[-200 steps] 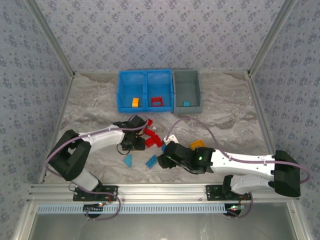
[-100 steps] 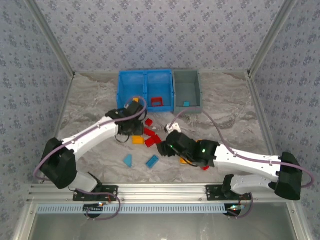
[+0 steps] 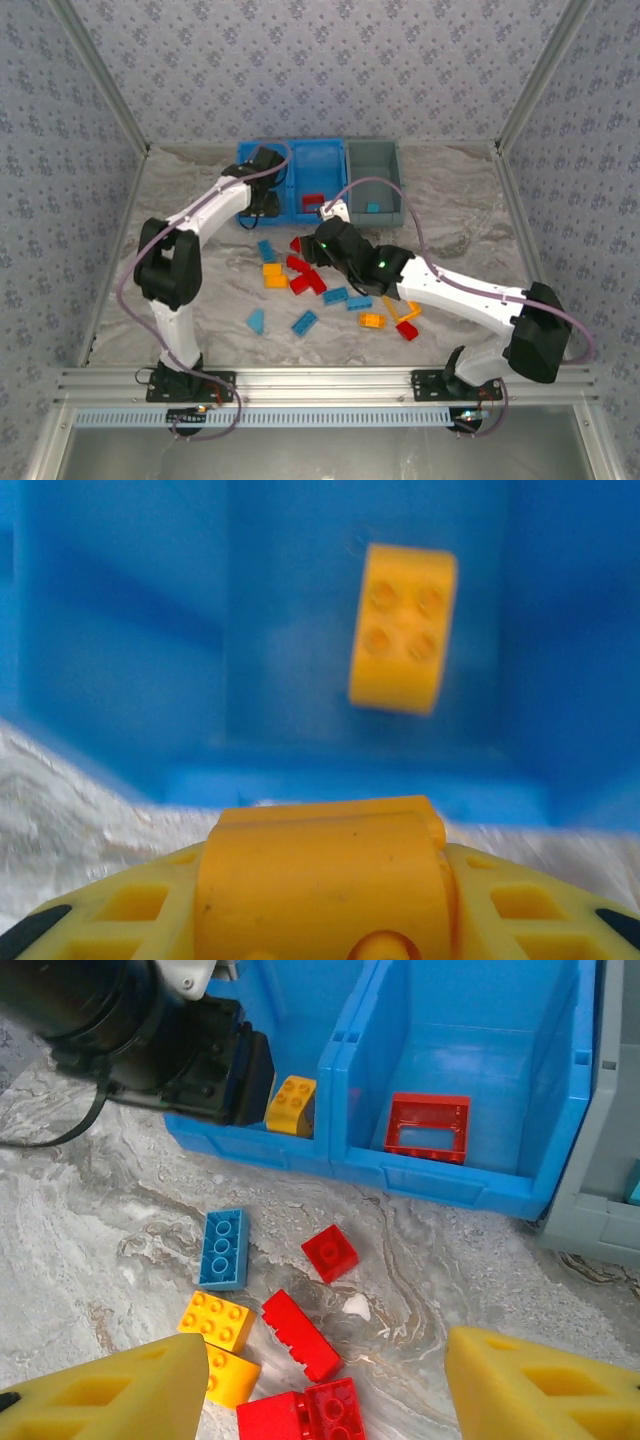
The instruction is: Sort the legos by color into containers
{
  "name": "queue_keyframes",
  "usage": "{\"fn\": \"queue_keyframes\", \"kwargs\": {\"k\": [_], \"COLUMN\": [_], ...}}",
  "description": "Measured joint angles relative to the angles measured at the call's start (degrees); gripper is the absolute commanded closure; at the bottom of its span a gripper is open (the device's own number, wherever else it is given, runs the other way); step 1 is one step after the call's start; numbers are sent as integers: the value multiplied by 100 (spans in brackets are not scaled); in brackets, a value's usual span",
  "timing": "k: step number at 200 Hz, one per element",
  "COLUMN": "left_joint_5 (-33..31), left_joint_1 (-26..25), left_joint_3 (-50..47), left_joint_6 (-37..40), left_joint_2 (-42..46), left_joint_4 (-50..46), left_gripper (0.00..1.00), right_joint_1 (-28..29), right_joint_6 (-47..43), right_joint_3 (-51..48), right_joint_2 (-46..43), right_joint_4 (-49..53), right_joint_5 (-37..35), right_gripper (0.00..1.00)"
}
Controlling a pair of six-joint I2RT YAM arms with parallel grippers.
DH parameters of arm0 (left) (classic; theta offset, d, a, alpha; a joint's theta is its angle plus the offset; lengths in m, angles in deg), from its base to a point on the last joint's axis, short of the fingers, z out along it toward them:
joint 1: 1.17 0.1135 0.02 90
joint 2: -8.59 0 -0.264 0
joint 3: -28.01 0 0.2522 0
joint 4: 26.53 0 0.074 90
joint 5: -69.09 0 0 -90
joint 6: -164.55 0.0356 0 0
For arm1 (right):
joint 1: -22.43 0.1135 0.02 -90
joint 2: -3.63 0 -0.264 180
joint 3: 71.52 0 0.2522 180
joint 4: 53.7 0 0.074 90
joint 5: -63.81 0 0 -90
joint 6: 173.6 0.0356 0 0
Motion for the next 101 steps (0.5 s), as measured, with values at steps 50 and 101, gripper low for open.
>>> {"fn": "queue_keyframes", "kwargs": {"k": [50, 101], "left_joint_5": [-39, 15], "left_joint_1": [188, 184], "left_joint_3": [850, 997], "left_joint_6": [240, 284], "left_joint_2": [-688, -796], "left_joint_4": [-199, -352], "left_gripper": [46, 35], "right_joint_1": [0, -2], "right_joint_6": [11, 26], "right_joint_3": [0, -70], "right_joint_2": [13, -63], "right_joint_4": [2, 52], "right_joint_5": [4, 4], "right_gripper": [33, 32]}}
